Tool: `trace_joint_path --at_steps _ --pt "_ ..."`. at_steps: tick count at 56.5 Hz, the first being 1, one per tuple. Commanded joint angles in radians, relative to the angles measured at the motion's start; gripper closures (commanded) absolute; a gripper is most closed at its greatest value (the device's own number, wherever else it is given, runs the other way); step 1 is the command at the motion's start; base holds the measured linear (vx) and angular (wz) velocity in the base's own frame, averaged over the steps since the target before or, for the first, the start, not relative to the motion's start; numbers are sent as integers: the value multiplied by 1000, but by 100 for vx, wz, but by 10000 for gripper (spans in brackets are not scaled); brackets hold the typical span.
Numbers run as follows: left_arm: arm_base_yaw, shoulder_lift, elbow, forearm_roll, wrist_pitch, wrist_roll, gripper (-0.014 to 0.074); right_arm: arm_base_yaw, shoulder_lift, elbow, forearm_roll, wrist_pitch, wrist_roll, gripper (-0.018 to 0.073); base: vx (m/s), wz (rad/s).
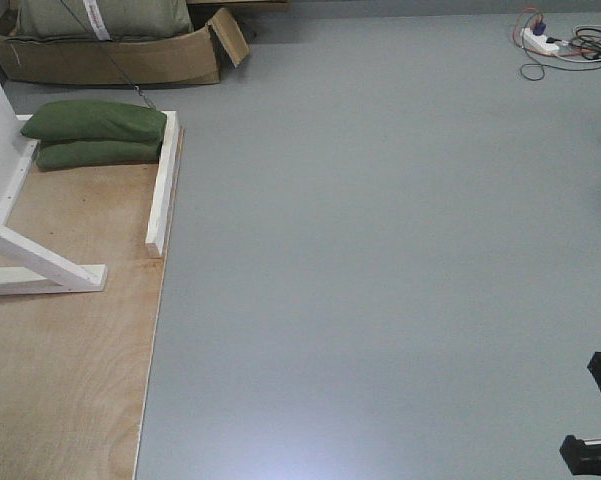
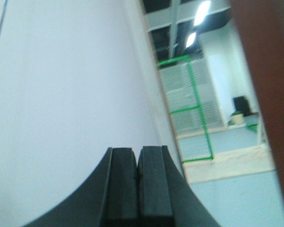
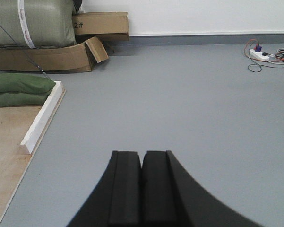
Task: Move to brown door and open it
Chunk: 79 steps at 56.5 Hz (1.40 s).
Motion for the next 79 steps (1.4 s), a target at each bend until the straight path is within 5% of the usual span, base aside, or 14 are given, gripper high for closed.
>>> trace_joint_path --at_steps 1,19,29,49,79 --pt "-1 18 -25 105 69 -25 530 2 -6 4 -3 -78 -6 559 0 0" --pt "4 18 -26 35 91 -24 530 2 -6 4 -3 -78 -6 559 0 0" --pt "76 31 -26 37 91 -25 530 2 -6 4 -3 -78 -6 559 0 0" --pt "242 134 -56 28 86 -290 530 2 -6 4 -3 -78 -6 559 0 0" --pt "381 288 -248 71 73 -274 530 2 -6 4 -3 -78 -6 559 0 0"
